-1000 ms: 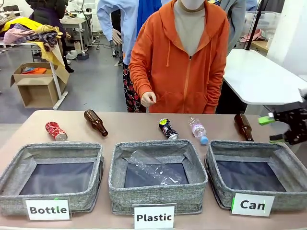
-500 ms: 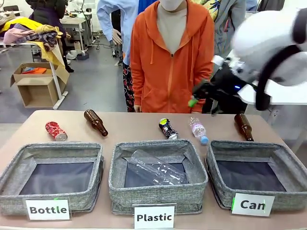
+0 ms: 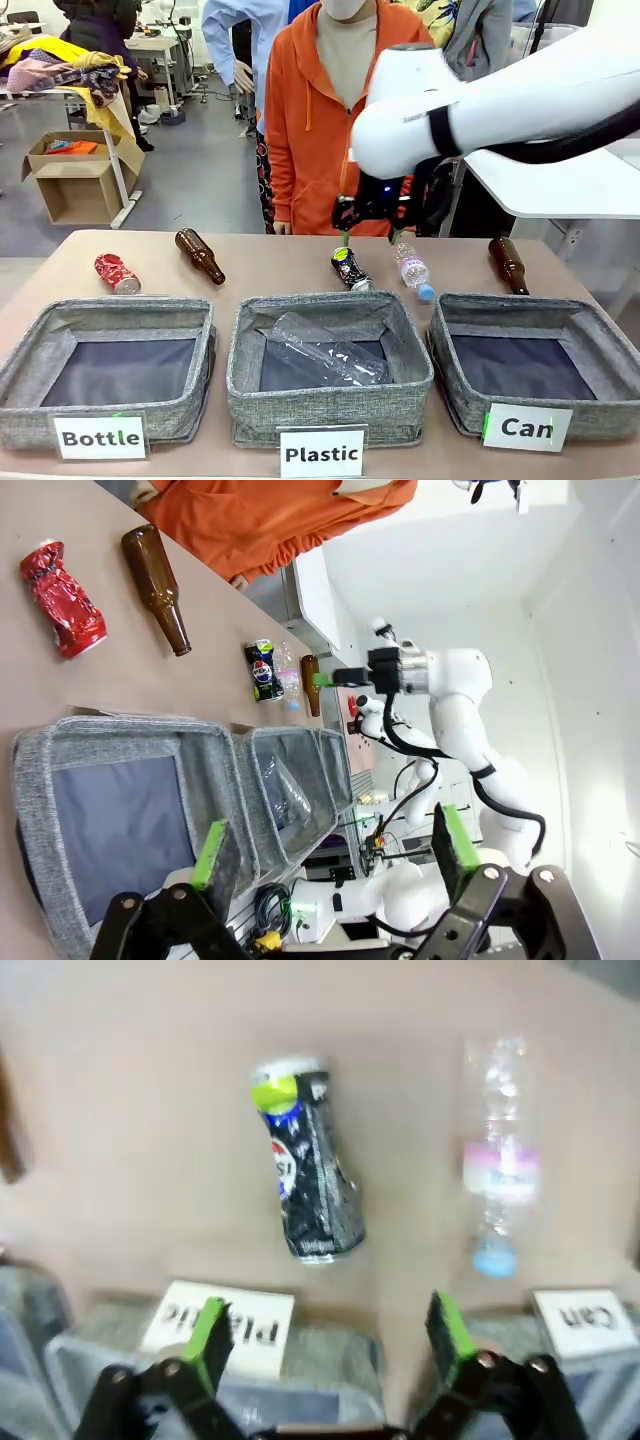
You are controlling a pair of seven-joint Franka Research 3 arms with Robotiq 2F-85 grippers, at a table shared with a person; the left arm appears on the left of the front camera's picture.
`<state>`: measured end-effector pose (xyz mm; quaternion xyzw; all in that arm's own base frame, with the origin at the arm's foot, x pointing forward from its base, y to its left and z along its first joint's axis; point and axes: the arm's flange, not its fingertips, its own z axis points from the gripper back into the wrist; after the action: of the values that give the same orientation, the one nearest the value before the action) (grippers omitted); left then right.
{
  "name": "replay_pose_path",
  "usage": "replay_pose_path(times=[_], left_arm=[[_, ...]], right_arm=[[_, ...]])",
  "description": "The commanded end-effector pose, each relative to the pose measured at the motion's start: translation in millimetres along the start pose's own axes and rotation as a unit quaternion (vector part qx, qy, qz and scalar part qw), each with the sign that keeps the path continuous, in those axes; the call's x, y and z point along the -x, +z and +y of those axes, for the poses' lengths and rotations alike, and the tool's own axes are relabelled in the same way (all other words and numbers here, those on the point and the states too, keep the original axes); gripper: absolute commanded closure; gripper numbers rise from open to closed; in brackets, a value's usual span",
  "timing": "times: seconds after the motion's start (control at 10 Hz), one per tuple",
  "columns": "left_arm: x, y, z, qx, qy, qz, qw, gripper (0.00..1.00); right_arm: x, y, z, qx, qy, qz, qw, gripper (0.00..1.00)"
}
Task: Sort the can waste into the basket.
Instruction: Pick up the can waste from the table and place it in the right Fabric basket.
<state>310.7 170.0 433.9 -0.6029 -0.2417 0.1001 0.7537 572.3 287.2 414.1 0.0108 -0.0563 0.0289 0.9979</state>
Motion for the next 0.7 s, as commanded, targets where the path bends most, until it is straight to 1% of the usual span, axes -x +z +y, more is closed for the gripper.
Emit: replay_pose_path(times=[0.0, 0.1, 0.2, 0.3, 0.4, 0.6], left_arm=[[2, 2, -2, 0.002, -0.008, 0.003, 1.0, 0.0], [2, 2, -2, 0.002, -0.008, 0.003, 1.0, 0.0], [2, 2, -2, 0.002, -0.008, 0.003, 1.0, 0.0], [2, 2, -2, 0.002, -0.008, 0.003, 1.0, 0.0], [2, 2, -2, 0.002, -0.008, 0.003, 1.0, 0.0], [2, 2, -2, 0.002, -0.008, 0.003, 1.0, 0.0]], right_arm=[[-38, -14, 35, 0.032, 0.004, 0.016, 0.999, 0.0], [-47, -35, 43, 0.05, 0.002, 0.021, 0.999, 0.0], [-53, -62, 45, 0.073, -0.008, 0.024, 0.997, 0.0], [-54, -83, 44, 0.084, -0.014, 0.025, 0.996, 0.0], [-54, -97, 41, 0.084, -0.023, 0.033, 0.996, 0.0], [-53, -111, 34, 0.072, -0.025, 0.06, 0.995, 0.0]])
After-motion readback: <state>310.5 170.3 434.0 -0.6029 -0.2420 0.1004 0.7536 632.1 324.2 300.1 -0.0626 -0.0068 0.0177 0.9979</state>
